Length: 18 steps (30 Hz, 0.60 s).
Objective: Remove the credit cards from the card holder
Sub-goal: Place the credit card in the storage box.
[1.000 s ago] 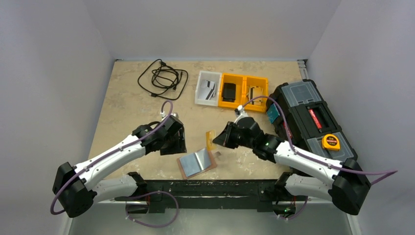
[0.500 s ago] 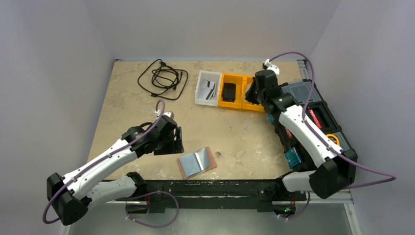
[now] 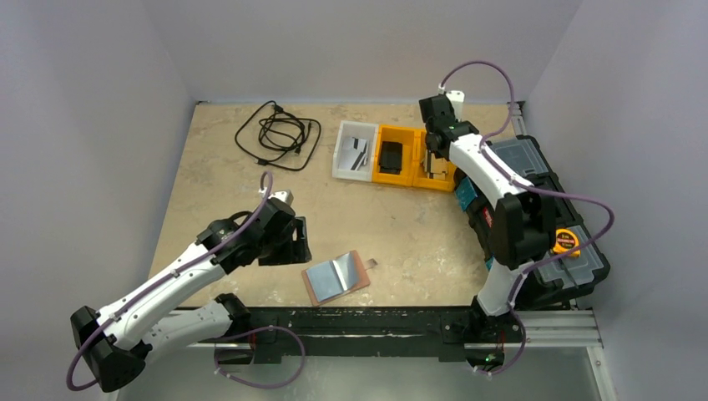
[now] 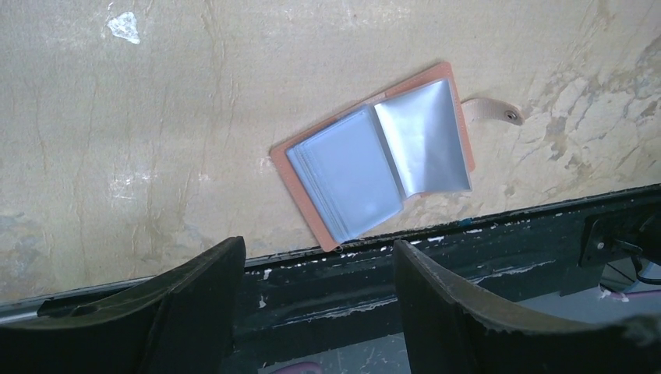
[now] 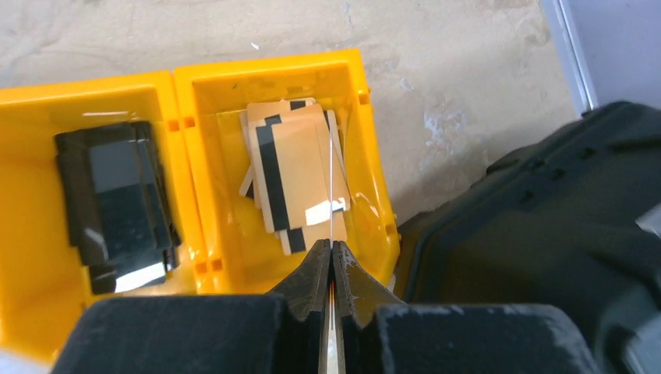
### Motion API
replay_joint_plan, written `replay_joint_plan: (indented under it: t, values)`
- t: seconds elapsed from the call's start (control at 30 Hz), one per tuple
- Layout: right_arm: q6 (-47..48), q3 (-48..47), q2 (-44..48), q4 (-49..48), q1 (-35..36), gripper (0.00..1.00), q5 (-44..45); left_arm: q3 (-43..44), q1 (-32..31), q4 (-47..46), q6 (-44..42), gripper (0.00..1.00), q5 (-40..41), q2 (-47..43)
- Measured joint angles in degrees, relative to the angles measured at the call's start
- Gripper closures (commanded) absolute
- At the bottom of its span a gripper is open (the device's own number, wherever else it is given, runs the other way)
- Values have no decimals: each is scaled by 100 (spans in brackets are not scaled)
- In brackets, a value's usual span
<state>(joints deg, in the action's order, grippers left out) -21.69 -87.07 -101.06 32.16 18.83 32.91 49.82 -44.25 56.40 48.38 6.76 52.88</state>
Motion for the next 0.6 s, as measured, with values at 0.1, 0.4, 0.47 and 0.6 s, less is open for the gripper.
replay_joint_plan:
  t: [0.1, 0.4, 0.47, 0.6]
  values:
    - [166, -343, -529, 15, -11, 100, 184, 22, 0, 31, 0, 31, -9, -50]
    - [315, -1287, -1864, 245, -11, 96, 426, 22, 0, 177, 7, 30, -7, -223]
    - [317, -1322, -1965, 348, -11, 85, 470, 22, 0, 179, 17, 30, -4, -275]
    - [271, -1364, -1976, 546, -11, 60, 514, 22, 0, 177, 44, 30, -7, -323]
